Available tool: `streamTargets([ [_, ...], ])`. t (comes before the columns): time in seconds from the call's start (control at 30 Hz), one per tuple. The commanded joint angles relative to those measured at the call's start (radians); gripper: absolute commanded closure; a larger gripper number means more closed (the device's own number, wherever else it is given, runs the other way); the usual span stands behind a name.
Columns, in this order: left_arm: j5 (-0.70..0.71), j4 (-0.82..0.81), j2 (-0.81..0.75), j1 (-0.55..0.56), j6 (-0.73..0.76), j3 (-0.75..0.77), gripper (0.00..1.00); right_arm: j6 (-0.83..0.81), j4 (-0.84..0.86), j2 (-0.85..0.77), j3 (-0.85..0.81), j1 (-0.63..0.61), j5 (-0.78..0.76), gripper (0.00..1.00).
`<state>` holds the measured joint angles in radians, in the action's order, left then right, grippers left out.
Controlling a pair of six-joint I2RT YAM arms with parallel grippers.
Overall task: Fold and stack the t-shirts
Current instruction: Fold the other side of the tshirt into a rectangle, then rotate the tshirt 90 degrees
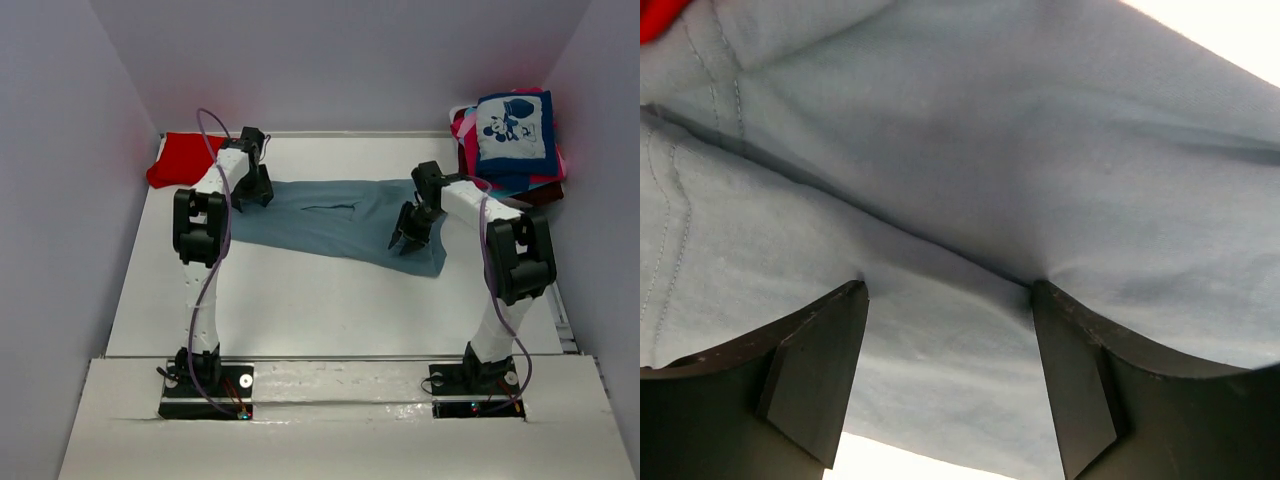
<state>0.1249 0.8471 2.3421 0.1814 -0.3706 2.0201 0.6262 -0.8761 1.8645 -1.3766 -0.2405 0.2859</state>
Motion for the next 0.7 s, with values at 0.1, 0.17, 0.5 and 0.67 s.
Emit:
streamTargets([
  [0.1,0.064,0.021,-0.012,-0.005,-0.021,-0.072,0.22,0.056,0.074,-0.07,0.102,0.003,-0.007,0.56],
  [0.17,0.062,0.023,-0.006,-0.005,-0.019,-0.087,0.22,0.069,0.092,-0.067,0.134,0.003,0.002,0.56],
  [0.5,0.088,0.033,-0.013,-0.014,-0.014,-0.161,0.21,0.159,0.184,-0.154,0.278,0.003,-0.033,0.56],
  [0.67,0.033,-0.013,-0.079,-0.014,-0.021,-0.312,0.22,0.196,0.204,-0.186,0.292,0.003,-0.08,0.56],
])
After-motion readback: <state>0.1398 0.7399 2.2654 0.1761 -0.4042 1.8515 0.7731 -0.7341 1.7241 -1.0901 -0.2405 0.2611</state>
